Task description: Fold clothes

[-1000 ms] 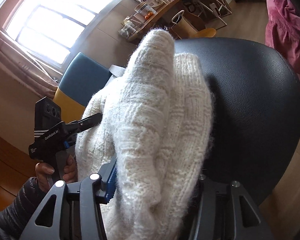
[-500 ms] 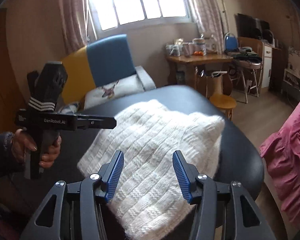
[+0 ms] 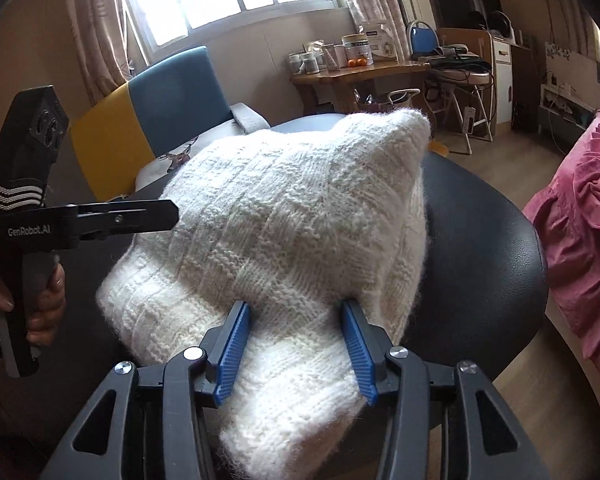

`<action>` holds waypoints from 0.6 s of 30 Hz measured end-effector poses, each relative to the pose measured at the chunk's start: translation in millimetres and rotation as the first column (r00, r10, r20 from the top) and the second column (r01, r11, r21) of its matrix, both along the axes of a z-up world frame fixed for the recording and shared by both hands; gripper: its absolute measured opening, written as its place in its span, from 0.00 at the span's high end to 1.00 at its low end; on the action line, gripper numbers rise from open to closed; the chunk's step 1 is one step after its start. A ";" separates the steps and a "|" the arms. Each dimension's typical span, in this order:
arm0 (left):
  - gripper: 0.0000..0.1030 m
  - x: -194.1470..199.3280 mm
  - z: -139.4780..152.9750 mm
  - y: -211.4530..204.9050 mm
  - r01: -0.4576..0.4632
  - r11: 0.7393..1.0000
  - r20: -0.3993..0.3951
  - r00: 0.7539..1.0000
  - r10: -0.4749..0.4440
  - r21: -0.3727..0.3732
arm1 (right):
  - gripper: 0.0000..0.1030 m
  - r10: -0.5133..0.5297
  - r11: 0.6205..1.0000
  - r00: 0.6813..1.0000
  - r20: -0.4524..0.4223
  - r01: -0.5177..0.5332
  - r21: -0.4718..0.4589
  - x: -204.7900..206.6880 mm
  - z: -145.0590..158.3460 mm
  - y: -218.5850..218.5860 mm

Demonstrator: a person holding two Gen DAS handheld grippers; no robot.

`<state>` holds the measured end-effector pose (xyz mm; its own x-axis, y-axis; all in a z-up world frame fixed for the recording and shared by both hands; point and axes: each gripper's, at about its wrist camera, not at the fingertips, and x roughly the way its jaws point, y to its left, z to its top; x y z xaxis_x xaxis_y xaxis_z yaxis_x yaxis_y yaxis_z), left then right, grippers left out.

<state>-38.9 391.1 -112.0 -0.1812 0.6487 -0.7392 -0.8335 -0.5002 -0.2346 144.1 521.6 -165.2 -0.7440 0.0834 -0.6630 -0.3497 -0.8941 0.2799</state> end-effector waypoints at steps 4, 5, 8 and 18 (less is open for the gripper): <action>0.16 14.0 34.6 -30.3 -0.083 0.995 -0.091 0.992 0.087 0.048 | 0.51 -0.090 0.995 0.995 -0.034 0.089 -0.050 1.3 29.8 -13.2; 0.13 18.7 43.4 -37.9 -0.103 0.993 -0.118 0.987 0.109 0.054 | 0.51 -0.109 0.993 0.993 -0.049 0.106 -0.052 2.3 39.4 -17.9; 0.02 36.2 68.9 -58.0 -0.139 0.988 -0.193 0.970 0.149 0.060 | 0.45 -0.142 0.990 0.984 -0.111 0.141 -0.022 5.4 73.1 -37.0; 0.00 79.6 126.0 -101.1 -0.220 0.972 -0.351 0.906 0.235 0.084 | 0.29 -0.097 0.993 0.987 -0.130 0.105 0.054 -3.4 124.7 -93.9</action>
